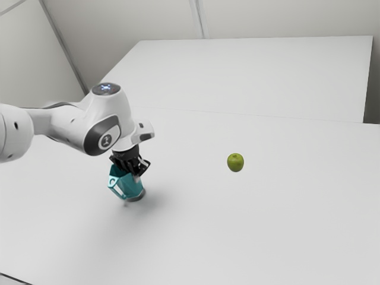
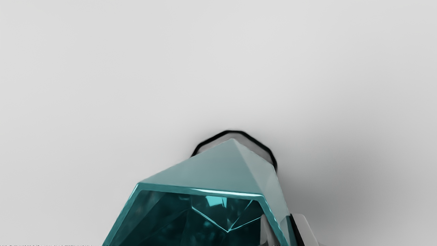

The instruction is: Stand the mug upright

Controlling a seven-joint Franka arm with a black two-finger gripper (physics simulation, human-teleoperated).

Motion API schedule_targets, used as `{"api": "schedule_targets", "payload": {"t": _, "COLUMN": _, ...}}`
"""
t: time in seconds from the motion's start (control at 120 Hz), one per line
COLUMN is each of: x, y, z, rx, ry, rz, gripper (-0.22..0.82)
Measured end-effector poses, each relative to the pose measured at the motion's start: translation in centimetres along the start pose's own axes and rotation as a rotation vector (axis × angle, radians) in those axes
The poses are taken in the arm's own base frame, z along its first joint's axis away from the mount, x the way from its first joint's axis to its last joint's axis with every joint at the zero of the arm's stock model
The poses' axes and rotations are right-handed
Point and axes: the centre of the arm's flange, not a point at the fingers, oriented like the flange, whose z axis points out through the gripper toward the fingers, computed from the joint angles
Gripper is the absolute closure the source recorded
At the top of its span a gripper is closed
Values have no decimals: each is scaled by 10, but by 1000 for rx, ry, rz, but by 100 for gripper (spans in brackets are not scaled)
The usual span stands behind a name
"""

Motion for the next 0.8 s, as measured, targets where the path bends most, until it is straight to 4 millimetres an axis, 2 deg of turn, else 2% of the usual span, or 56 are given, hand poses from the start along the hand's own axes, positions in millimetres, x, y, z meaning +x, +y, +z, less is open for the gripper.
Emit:
{"api": "schedule_targets", "payload": {"t": 0.45, "x": 2, "y": 0, "z": 17, "rx": -3, "ry": -22, "rz": -58, "gripper": 77}}
{"api": "schedule_targets", "payload": {"t": 0.5, "x": 2, "y": -1, "z": 17, "rx": -8, "ry": -20, "rz": -63, "gripper": 69}}
{"api": "schedule_targets", "payload": {"t": 0.658, "x": 3, "y": -2, "z": 10, "rx": -21, "ry": 2, "rz": -81, "gripper": 36}}
{"api": "schedule_targets", "payload": {"t": 0.8, "x": 4, "y": -3, "z": -10, "rx": -24, "ry": 47, "rz": -87, "gripper": 19}}
